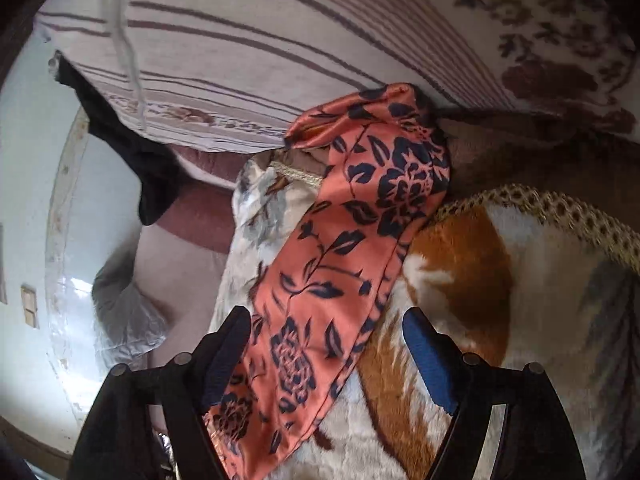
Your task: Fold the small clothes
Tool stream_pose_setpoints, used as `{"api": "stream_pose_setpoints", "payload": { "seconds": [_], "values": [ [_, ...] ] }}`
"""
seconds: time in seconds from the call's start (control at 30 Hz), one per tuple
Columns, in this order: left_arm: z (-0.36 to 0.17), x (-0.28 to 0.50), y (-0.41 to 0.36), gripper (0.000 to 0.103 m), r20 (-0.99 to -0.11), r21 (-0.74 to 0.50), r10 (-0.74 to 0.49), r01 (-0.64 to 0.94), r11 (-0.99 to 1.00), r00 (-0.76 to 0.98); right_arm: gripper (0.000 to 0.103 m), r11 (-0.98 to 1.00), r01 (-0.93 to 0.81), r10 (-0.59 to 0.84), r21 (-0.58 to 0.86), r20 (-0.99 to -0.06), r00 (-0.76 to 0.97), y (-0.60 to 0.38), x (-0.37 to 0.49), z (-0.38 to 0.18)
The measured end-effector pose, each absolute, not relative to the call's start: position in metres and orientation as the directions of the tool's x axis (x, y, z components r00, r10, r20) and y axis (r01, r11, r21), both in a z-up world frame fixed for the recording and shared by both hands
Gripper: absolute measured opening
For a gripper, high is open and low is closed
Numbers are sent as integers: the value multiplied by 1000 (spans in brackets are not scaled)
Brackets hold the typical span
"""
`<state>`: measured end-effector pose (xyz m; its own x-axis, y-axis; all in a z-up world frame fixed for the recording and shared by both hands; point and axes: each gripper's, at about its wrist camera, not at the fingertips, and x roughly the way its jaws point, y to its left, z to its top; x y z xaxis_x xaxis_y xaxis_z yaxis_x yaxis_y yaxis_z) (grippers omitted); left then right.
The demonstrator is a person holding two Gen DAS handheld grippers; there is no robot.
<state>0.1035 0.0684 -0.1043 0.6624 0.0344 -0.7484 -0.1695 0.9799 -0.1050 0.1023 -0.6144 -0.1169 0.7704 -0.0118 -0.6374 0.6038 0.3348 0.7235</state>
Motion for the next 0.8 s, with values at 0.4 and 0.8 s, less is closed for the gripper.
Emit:
{"api": "stream_pose_setpoints", "payload": {
  "seconds": [0.4, 0.8],
  "values": [
    [-102, 99, 86, 103, -762, -172, -13, -183, 968, 648, 6, 838, 412, -129, 357, -604, 786, -475, 202, 11],
    [-90, 91, 117, 103, -737, -227, -11, -233, 946, 675, 88, 943, -35, 283, 331, -742, 608, -165, 169, -109]
  ]
}}
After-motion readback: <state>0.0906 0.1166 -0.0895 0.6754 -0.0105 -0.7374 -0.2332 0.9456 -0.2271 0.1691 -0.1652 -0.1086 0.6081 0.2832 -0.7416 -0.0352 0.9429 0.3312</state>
